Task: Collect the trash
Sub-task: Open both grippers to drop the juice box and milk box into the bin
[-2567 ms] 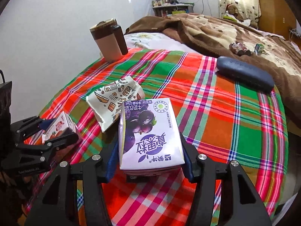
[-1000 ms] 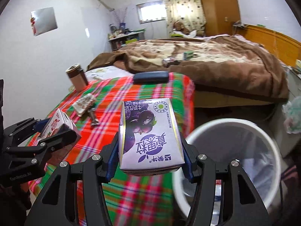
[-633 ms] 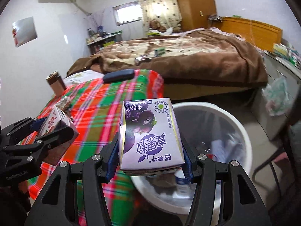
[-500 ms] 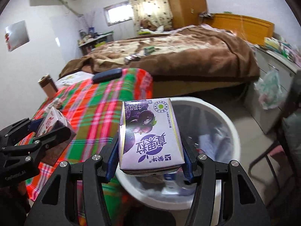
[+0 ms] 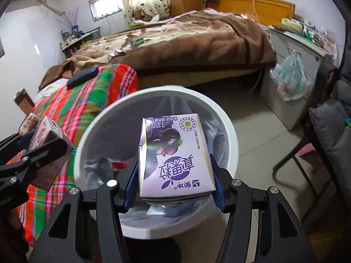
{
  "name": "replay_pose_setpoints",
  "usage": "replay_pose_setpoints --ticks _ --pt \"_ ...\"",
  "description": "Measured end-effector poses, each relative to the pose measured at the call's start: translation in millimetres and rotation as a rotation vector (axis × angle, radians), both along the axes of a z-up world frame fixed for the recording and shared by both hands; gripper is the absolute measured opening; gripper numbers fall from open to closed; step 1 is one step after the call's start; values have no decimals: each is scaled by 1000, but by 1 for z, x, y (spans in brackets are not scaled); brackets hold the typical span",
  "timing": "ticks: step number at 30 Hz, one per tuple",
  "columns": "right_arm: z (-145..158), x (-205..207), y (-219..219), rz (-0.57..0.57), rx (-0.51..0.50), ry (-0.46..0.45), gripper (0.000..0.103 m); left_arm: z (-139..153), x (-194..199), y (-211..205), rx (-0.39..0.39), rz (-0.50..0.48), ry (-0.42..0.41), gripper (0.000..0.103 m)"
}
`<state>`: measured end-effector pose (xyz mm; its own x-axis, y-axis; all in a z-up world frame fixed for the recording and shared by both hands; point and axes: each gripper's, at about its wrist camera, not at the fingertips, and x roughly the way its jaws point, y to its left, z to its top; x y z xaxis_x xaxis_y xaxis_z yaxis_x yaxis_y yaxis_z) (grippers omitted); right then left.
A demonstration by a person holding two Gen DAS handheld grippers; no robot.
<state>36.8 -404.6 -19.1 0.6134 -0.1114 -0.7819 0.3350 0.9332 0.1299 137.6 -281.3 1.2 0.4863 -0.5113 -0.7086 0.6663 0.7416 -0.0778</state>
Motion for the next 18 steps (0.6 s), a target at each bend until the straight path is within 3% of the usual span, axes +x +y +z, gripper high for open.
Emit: replay_pose_setpoints --ticks 3,6,18 --pt "-2 -1 -1 -4 5 8 58 -3 0 -4 6 -2 4 59" --pt "-2 -2 -2 -9 0 10 58 -3 1 -2 4 4 1 78" --pt "8 -9 3 -9 -5 -52 61 10 -3 19 -20 46 -22 78"
